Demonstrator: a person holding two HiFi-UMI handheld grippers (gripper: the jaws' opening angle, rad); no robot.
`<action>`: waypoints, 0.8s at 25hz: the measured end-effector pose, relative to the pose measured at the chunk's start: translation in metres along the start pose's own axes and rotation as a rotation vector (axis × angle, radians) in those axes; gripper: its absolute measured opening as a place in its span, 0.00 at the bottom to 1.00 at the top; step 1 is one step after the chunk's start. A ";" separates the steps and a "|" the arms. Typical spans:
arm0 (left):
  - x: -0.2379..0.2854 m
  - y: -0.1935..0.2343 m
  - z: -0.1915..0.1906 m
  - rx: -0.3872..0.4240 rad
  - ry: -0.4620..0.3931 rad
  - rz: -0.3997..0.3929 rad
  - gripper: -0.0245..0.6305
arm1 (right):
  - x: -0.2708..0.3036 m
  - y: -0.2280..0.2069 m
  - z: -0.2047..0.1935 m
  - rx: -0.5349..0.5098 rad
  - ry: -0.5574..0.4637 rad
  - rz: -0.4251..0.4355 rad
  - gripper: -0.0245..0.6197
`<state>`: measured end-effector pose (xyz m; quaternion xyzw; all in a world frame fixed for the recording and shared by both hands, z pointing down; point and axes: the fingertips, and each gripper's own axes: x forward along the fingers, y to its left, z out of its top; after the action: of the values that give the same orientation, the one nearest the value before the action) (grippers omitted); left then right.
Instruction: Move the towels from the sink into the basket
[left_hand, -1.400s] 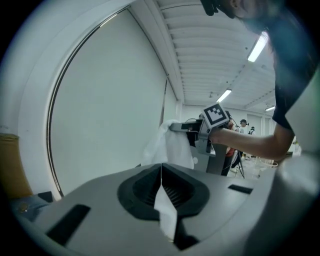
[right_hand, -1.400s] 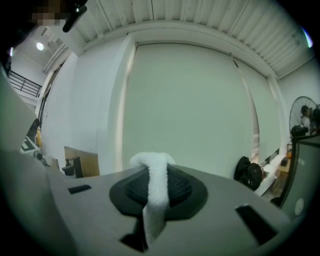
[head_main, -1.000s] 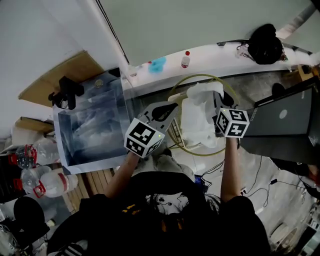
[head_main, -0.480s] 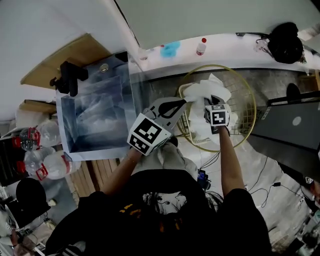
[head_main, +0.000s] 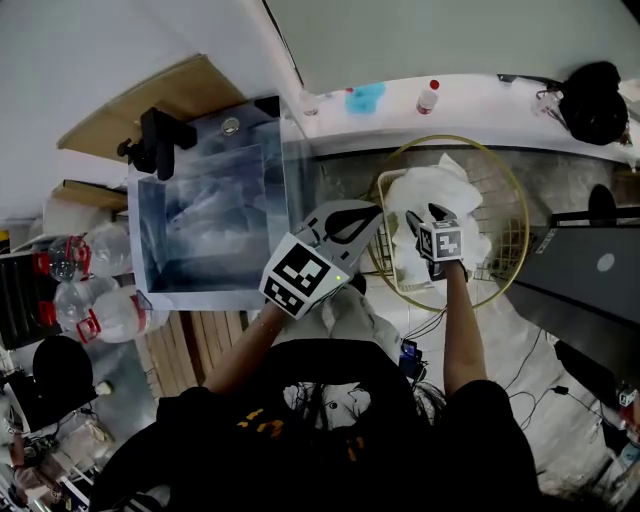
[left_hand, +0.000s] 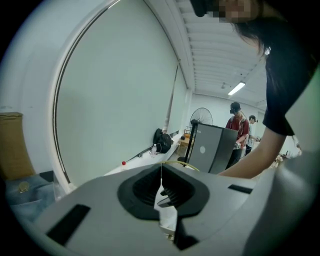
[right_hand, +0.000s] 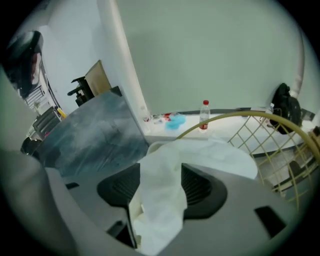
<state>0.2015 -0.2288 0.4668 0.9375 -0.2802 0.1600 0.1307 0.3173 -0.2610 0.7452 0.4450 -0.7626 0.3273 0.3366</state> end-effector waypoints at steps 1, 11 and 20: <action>-0.001 -0.001 0.001 0.001 -0.003 0.000 0.05 | -0.008 0.001 0.007 0.002 -0.030 0.000 0.44; -0.013 -0.007 0.014 -0.008 -0.058 0.020 0.05 | -0.116 0.023 0.096 0.025 -0.437 -0.050 0.28; -0.039 -0.008 0.007 -0.042 -0.080 0.076 0.05 | -0.183 0.080 0.133 0.018 -0.626 0.001 0.16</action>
<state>0.1762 -0.2059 0.4443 0.9288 -0.3241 0.1211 0.1329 0.2844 -0.2522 0.5078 0.5266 -0.8265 0.1815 0.0814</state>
